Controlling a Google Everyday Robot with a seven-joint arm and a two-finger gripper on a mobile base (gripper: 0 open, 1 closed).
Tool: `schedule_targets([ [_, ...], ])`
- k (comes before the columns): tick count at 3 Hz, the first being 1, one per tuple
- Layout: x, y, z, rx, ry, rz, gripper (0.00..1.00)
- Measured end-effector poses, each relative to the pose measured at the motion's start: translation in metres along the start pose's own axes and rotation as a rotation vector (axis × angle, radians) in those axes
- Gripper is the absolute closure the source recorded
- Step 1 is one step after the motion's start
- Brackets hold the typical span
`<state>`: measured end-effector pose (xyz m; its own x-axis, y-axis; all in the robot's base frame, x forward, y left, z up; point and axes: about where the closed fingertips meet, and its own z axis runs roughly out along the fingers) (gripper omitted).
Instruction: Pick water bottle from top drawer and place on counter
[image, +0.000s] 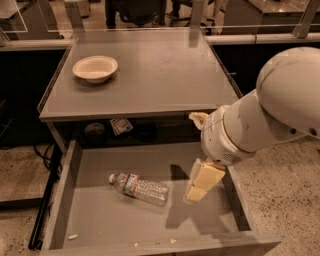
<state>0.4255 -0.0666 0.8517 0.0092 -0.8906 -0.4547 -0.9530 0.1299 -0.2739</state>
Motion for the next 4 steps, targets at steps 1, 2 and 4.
schedule_targets([
  [1, 0.000, 0.000, 0.000, 0.000, 0.000, 0.000, 0.00],
  [2, -0.008, 0.009, 0.006, -0.011, -0.028, 0.005, 0.00],
  [4, -0.039, 0.052, 0.032, -0.012, -0.098, 0.002, 0.00],
])
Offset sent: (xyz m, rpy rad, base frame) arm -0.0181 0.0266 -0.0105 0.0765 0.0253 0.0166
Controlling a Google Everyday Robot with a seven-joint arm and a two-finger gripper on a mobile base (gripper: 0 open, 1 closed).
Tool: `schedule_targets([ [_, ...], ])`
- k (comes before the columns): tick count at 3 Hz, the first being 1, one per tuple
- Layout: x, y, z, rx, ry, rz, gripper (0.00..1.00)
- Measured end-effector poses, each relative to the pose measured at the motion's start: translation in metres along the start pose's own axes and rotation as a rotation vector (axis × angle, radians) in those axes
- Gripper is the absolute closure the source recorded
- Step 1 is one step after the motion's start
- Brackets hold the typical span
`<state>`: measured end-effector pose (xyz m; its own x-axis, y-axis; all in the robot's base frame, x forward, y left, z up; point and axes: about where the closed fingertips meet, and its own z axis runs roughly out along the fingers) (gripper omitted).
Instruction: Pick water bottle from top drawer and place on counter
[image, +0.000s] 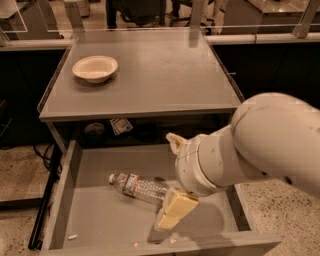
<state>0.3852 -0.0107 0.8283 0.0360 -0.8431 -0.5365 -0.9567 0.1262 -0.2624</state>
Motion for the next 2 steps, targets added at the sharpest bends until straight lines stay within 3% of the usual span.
schedule_targets([
  [1, 0.000, 0.011, 0.028, -0.013, 0.013, -0.002, 0.00],
  [2, 0.011, 0.001, 0.057, -0.026, 0.037, 0.014, 0.00],
])
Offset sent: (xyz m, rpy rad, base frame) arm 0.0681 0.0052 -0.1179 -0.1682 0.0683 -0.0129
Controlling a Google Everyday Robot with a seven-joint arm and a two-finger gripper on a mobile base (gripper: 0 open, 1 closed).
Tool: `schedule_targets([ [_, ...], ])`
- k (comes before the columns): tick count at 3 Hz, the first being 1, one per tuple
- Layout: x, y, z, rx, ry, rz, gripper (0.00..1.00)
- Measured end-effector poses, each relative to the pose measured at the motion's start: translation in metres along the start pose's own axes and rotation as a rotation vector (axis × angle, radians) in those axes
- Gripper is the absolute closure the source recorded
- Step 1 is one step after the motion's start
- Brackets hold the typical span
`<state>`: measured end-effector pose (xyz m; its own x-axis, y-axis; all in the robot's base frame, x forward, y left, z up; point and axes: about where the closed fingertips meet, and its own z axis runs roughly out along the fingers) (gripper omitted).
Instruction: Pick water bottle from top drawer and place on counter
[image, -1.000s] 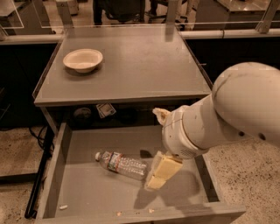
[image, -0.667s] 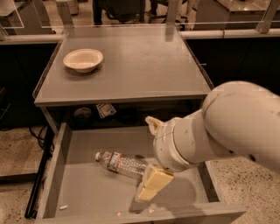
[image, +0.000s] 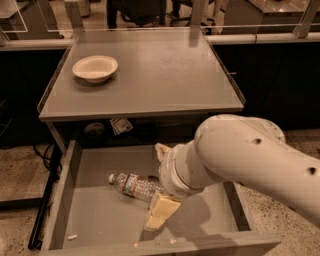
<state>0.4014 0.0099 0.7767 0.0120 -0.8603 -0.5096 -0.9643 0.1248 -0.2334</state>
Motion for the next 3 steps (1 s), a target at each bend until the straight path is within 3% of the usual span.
schedule_targets([
  [1, 0.039, -0.018, 0.050, -0.018, 0.055, 0.030, 0.00],
  [2, 0.039, -0.018, 0.051, -0.018, 0.055, 0.030, 0.00],
  [3, 0.035, -0.022, 0.079, -0.020, 0.051, 0.022, 0.00],
])
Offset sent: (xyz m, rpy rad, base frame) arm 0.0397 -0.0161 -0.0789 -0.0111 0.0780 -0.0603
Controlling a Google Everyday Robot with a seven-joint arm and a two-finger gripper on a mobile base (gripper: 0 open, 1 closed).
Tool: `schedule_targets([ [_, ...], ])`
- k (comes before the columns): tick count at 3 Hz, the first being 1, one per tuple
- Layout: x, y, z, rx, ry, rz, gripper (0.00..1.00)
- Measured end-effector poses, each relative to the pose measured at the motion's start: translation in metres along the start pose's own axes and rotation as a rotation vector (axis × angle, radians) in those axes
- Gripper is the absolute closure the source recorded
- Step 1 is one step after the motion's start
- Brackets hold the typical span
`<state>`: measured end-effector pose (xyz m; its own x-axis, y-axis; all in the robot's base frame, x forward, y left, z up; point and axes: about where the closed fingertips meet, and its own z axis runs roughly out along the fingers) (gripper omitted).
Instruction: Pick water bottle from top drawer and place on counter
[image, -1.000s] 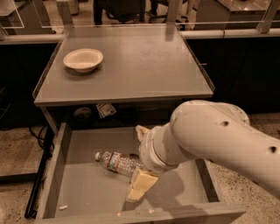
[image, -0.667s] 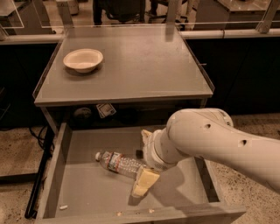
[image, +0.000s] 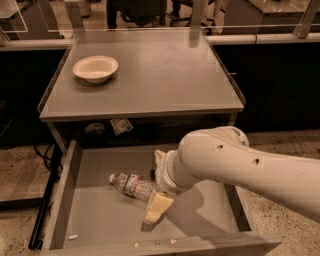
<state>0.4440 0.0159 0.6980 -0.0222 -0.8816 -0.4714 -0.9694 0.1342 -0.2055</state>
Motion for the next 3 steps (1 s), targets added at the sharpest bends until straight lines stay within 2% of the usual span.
schedule_targets([
  [1, 0.002, -0.005, 0.052, -0.005, 0.009, 0.004, 0.00],
  [3, 0.020, 0.000, 0.105, -0.032, 0.037, 0.047, 0.00],
])
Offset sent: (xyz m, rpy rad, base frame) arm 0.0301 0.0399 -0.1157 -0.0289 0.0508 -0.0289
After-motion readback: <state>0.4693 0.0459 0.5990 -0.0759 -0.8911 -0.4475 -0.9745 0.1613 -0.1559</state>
